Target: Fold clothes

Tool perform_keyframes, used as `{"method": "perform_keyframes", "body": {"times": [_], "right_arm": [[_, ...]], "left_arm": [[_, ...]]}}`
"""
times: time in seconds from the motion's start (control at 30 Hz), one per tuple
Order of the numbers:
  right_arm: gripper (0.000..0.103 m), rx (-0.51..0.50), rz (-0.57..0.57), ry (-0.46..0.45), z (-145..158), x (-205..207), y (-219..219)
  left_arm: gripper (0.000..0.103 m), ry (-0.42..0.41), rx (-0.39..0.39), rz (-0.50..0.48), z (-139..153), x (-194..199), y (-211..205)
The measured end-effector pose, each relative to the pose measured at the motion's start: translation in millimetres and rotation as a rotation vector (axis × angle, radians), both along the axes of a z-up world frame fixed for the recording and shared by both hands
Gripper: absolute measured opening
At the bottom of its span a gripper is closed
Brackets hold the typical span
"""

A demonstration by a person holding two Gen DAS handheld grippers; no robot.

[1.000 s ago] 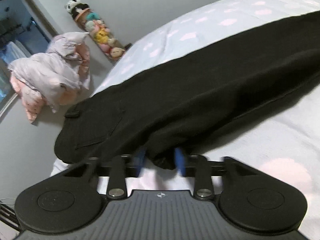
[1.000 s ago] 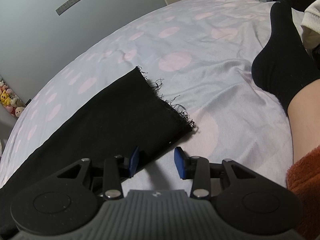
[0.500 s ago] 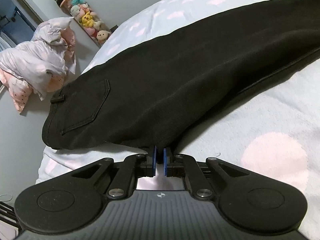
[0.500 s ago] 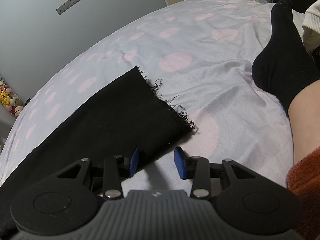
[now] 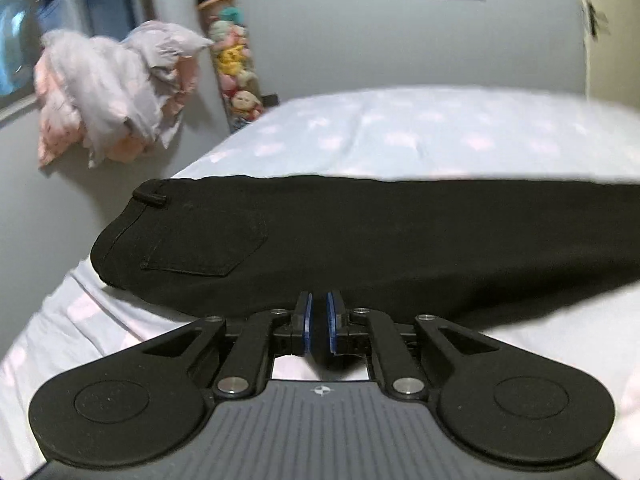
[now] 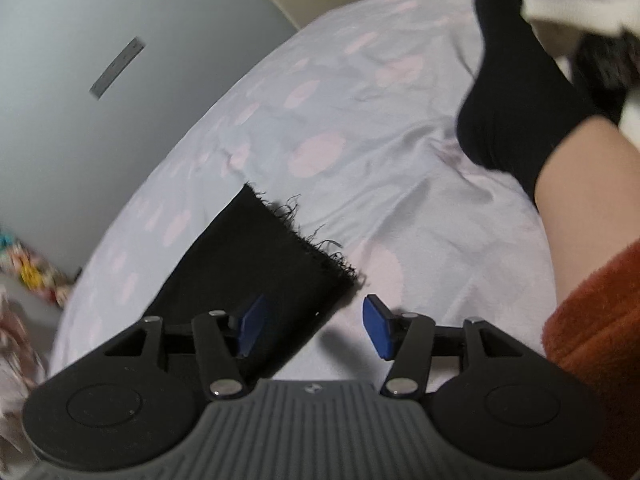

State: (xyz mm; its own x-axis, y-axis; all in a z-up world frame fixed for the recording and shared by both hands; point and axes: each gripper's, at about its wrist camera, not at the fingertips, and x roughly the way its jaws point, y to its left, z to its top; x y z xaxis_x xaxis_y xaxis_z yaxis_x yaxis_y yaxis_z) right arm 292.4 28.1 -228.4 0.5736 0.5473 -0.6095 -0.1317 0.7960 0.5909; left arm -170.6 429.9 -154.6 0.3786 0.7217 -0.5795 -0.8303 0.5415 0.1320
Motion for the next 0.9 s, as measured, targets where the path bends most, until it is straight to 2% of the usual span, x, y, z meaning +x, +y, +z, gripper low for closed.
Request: {"method": "perform_keyframes", "body": {"times": [0.13,0.23,0.3,0.37,0.43,0.5,0.6,0.67,0.73,0.77,0.9], "right_arm": [[0.058,0.013,-0.015,0.038,-13,11,8],[0.058,0.014,-0.017,0.024,-20,18,16],[0.058,0.009,-0.009,0.014,-21,24,21],[0.049,0.001,-0.008,0.007,-22,29,25],[0.018,-0.027,-0.023,0.0,-22,31,27],[0.01,-0.01,-0.053,-0.021,-18,29,23],[0.009,-0.065,-0.055,-0.097,-5,24,30],[0.009,-0.099,-0.058,-0.073,-9,28,33],[0.009,-0.066,-0.079,-0.009,-18,34,27],[0.01,-0.06,-0.077,-0.004,-18,35,26],[0.01,-0.066,-0.065,-0.004,-16,34,25]], "left_arm": [[0.011,-0.051,-0.098,0.054,-14,0,25],[0.011,-0.067,-0.117,0.074,-20,1,36],[0.011,-0.045,-0.105,0.072,-26,4,35],[0.011,-0.006,-0.088,0.065,-31,8,34],[0.01,0.044,-0.089,0.062,-36,11,33],[0.008,0.11,-0.116,0.07,-43,14,36],[0.008,0.132,-0.122,0.069,-43,13,37],[0.008,0.126,-0.123,0.077,-39,11,35],[0.008,0.119,-0.105,0.082,-30,9,29],[0.008,0.114,-0.086,0.08,-23,8,24],[0.008,0.081,-0.002,-0.019,3,24,-1]]}}
